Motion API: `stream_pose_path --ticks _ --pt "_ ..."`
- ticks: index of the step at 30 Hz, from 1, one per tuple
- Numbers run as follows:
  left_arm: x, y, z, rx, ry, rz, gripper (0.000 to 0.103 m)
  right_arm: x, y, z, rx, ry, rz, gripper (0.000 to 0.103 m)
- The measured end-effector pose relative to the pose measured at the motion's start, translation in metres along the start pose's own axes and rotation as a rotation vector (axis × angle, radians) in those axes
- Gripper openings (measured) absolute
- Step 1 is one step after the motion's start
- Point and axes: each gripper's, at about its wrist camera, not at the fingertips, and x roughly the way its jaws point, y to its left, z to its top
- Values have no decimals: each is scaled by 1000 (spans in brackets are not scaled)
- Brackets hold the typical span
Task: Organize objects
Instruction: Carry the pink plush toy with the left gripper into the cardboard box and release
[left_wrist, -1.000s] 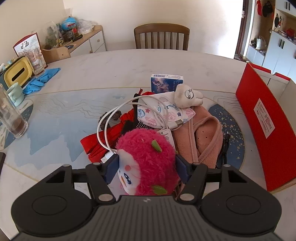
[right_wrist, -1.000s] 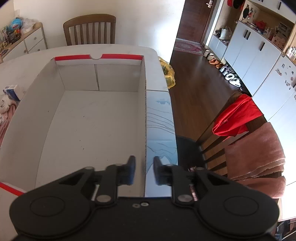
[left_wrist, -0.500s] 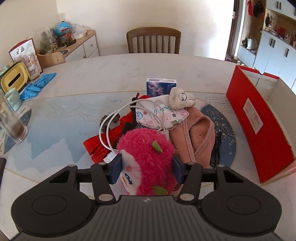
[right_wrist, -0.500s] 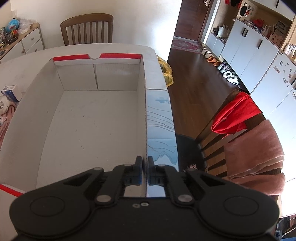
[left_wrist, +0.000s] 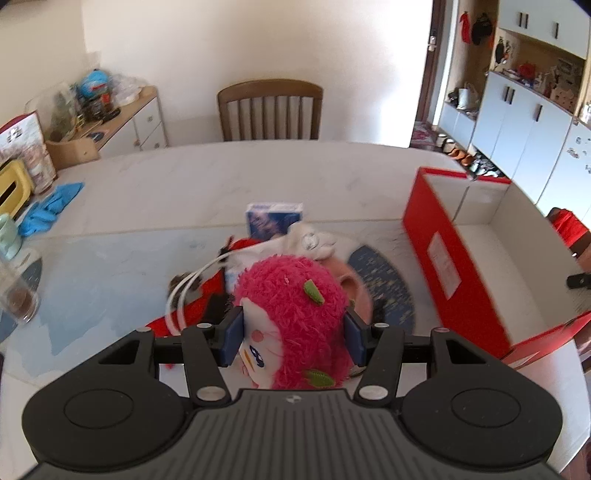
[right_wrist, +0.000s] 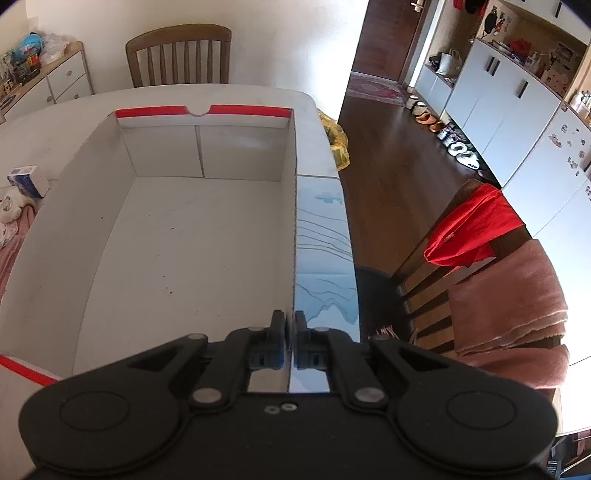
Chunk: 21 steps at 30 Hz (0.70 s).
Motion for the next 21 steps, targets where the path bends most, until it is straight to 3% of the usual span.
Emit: stream_pose_path --ticks 13,21 --pt "-1 -94 55 94 -47 -106 54 -9 -1 -3 -59 4 80 4" --pt "21 -147 79 159 -42 -182 54 -10 0 -4 -76 16 98 4"
